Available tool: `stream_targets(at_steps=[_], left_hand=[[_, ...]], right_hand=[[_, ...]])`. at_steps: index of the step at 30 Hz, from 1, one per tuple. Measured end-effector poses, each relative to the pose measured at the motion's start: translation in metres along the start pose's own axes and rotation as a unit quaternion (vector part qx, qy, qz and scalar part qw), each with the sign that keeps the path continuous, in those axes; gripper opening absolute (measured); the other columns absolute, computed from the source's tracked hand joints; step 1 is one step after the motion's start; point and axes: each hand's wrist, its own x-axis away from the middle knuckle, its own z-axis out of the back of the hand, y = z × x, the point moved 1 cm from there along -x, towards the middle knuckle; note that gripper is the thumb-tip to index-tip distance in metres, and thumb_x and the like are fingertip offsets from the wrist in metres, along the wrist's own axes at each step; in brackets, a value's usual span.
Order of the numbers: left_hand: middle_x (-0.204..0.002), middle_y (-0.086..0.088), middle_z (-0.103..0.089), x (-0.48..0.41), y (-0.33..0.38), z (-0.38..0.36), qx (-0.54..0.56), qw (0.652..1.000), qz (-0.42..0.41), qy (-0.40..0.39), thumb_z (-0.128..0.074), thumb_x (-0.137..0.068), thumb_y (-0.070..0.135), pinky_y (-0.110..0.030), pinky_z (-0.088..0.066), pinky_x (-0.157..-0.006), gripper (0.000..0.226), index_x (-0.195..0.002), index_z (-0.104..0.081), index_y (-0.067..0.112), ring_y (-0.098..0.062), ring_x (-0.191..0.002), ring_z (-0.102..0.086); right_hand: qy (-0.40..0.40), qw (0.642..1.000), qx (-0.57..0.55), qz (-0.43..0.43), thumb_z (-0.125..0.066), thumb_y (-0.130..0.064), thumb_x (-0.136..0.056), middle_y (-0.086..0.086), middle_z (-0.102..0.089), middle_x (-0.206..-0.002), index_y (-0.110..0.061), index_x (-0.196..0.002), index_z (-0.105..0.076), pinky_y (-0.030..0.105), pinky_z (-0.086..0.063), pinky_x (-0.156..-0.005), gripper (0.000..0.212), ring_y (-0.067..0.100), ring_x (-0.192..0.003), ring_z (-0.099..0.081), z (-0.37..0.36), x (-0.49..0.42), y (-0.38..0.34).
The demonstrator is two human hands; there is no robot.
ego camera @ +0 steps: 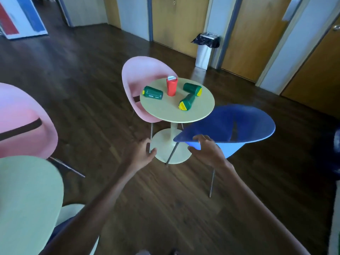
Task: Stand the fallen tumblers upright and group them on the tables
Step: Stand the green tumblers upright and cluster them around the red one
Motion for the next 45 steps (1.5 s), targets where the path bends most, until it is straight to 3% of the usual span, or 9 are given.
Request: stream_targets(at_steps=[10, 14, 20, 25, 32, 40, 45], left_hand=[[-0.11, 0.003, -0.068, -0.16, -0.06, -0.018, -0.027, 0.999, 0.023, 0.002, -0.057, -0.082, 0.047, -0.032, -0.051, -0.075, 0.041, -0.115, -0.059, 0.024, -0.021, -0.099, -0.064], [-0.106, 0.003, -0.07, -0.228, -0.083, -0.019, -0.028, 1.0, 0.002, 0.0, -0.058, -0.083, 0.047, -0.029, -0.049, -0.071, 0.04, -0.114, -0.06, 0.022, -0.019, -0.095, -0.065], [-0.113, 0.002, -0.068, -0.306, -0.105, -0.031, -0.023, 0.999, -0.015, -0.017, -0.057, -0.085, 0.047, -0.022, -0.04, -0.072, 0.044, -0.119, -0.06, 0.019, -0.015, -0.099, -0.064], [-0.114, 0.005, -0.068, -0.365, -0.128, -0.053, -0.044, 0.998, -0.018, -0.039, -0.054, -0.084, 0.053, -0.03, -0.052, -0.082, 0.048, -0.12, -0.058, 0.021, -0.011, -0.098, -0.065], [-0.113, 0.001, -0.068, -0.456, -0.146, -0.09, -0.071, 0.997, -0.001, -0.033, -0.053, -0.085, 0.052, -0.034, -0.055, -0.08, 0.048, -0.119, -0.059, 0.019, -0.016, -0.099, -0.065], [-0.118, -0.002, -0.065, -0.507, -0.165, -0.142, -0.07, 0.988, 0.124, -0.058, -0.052, -0.086, 0.05, -0.035, -0.051, -0.081, 0.048, -0.122, -0.057, 0.019, -0.022, -0.103, -0.063], [-0.128, -0.005, -0.059, -0.52, -0.172, -0.179, 0.062, 0.958, 0.268, -0.084, -0.055, -0.086, 0.049, -0.037, -0.05, -0.087, 0.06, -0.135, -0.042, 0.017, -0.022, -0.115, -0.057]], right_hand=[[-0.022, 0.999, -0.007, 0.034, -0.057, -0.045, -0.086, 0.002, -0.054, -0.128, -0.022, -0.127, -0.049, 0.043, -0.046, -0.094, 0.048, 0.022, -0.119, -0.051, -0.016, -0.18, -0.034], [-0.021, 0.999, -0.012, 0.029, -0.058, -0.047, -0.087, 0.007, -0.054, -0.129, -0.02, -0.129, -0.047, 0.044, -0.046, -0.094, 0.051, 0.024, -0.119, -0.052, -0.019, -0.246, -0.055], [0.004, 0.999, -0.05, 0.007, -0.057, -0.046, -0.086, -0.001, -0.055, -0.127, -0.023, -0.126, -0.048, 0.039, -0.048, -0.09, 0.047, 0.02, -0.114, -0.054, -0.022, -0.327, -0.071], [-0.002, 0.998, -0.064, 0.013, -0.058, -0.045, -0.086, 0.001, -0.055, -0.125, -0.023, -0.125, -0.049, 0.038, -0.049, -0.089, 0.046, 0.022, -0.112, -0.056, -0.028, -0.386, -0.075], [-0.029, 0.997, -0.057, 0.037, -0.057, -0.044, -0.086, 0.002, -0.054, -0.126, -0.023, -0.124, -0.049, 0.039, -0.046, -0.093, 0.044, 0.022, -0.118, -0.052, -0.037, -0.486, -0.054], [-0.126, 0.986, -0.061, 0.087, -0.06, -0.038, -0.087, 0.008, -0.056, -0.123, -0.016, -0.126, -0.051, 0.039, -0.045, -0.094, 0.045, 0.022, -0.115, -0.053, -0.079, -0.594, -0.045], [-0.196, 0.973, -0.058, 0.108, -0.057, -0.028, -0.089, 0.015, -0.057, -0.123, -0.007, -0.128, -0.05, 0.036, -0.044, -0.095, 0.044, 0.027, -0.115, -0.054, -0.11, -0.644, -0.054]])
